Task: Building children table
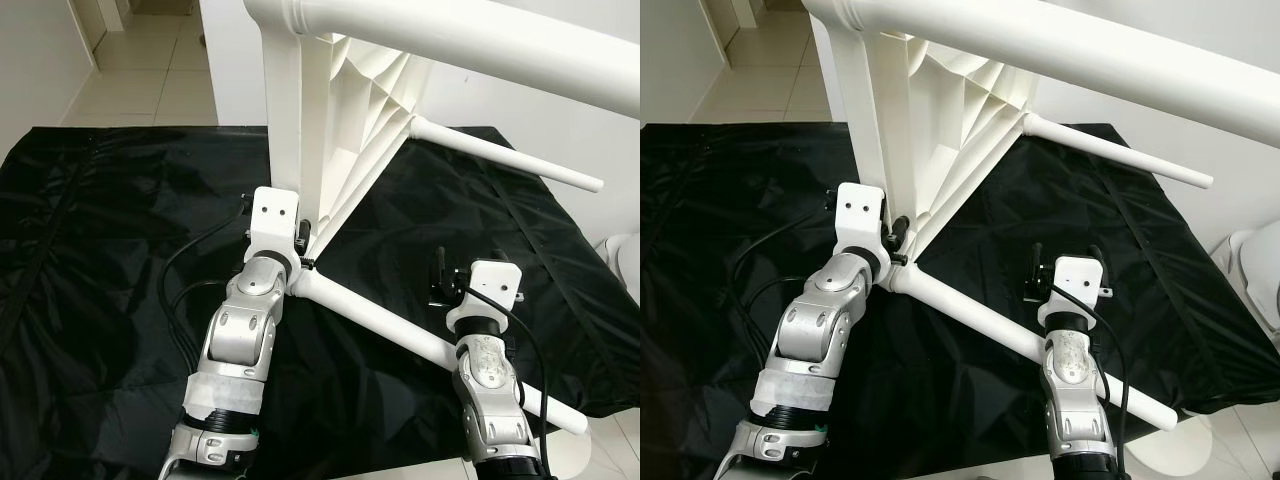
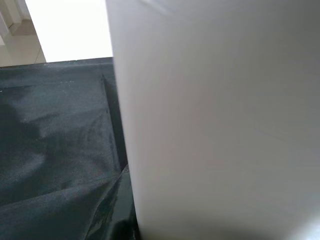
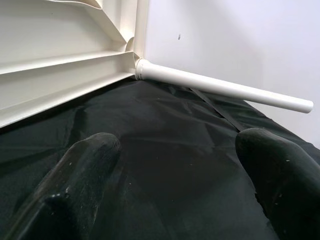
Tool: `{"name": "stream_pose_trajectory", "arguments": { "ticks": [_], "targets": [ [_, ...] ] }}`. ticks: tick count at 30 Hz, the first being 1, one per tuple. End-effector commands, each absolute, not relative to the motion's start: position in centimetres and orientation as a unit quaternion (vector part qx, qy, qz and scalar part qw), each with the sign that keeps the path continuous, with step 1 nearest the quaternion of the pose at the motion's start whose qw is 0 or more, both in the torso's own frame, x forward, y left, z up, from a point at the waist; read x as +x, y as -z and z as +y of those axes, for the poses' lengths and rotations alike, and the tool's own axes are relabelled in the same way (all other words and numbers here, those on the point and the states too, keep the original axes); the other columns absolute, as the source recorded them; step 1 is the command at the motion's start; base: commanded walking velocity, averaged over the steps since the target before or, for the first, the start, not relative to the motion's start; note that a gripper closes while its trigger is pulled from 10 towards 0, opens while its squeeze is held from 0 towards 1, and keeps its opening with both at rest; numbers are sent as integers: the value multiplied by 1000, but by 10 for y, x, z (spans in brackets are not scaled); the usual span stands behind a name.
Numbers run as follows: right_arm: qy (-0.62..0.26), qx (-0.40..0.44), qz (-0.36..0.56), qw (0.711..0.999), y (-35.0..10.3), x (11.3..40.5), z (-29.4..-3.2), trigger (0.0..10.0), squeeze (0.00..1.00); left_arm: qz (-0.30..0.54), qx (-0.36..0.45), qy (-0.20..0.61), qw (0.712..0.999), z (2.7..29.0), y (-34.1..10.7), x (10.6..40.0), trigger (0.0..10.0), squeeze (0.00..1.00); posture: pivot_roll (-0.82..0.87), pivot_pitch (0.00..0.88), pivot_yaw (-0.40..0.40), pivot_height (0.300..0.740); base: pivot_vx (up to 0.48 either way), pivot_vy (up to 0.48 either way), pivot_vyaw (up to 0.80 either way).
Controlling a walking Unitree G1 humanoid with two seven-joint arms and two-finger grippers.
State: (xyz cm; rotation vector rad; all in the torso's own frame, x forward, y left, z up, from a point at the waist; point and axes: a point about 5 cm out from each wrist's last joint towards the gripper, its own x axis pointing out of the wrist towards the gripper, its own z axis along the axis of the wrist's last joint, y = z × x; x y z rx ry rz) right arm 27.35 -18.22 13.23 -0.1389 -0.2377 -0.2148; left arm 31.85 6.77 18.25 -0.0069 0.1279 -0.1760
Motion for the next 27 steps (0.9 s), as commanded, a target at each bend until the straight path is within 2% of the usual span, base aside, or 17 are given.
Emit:
{"name": "stream_pose_trajectory", "arguments": {
  "ticks": [1,3,4,12,13,14,20,27],
  "targets": [
    [103,-76,-120,984,-135,274,-182,10000,0,53,-21,63,996,67,-186,318,10000,0,56,45,-36,740,0,0,0],
    [102,-76,-119,985,-134,274,-181,10000,0,37,-14,83,996,62,-190,316,10000,0,56,48,-37,740,0,0,0],
    [102,-76,-119,985,-135,274,-181,10000,0,24,-19,97,995,59,-192,314,10000,1000,56,47,-37,740,0,0,0],
    [101,-77,-119,985,-135,273,-181,10000,0,9,-20,129,991,52,-195,309,10000,1000,56,49,-38,740,0,0,0],
    [101,-78,-119,985,-135,274,-181,10000,0,10,-16,143,990,49,-193,307,10000,145,57,49,-38,740,0,0,0],
    [101,-78,-119,985,-135,274,-181,10000,0,9,-11,156,988,47,-192,305,10000,0,55,50,-39,740,0,0,0],
    [100,-78,-119,985,-135,273,-182,10000,0,4,5,195,981,43,-186,299,10000,0,56,50,-40,740,0,0,0],
    [96,-81,-118,985,-135,274,-182,10000,0,-19,34,279,959,44,-174,284,10000,0,58,54,-50,740,0,0,0]
  ]
}}
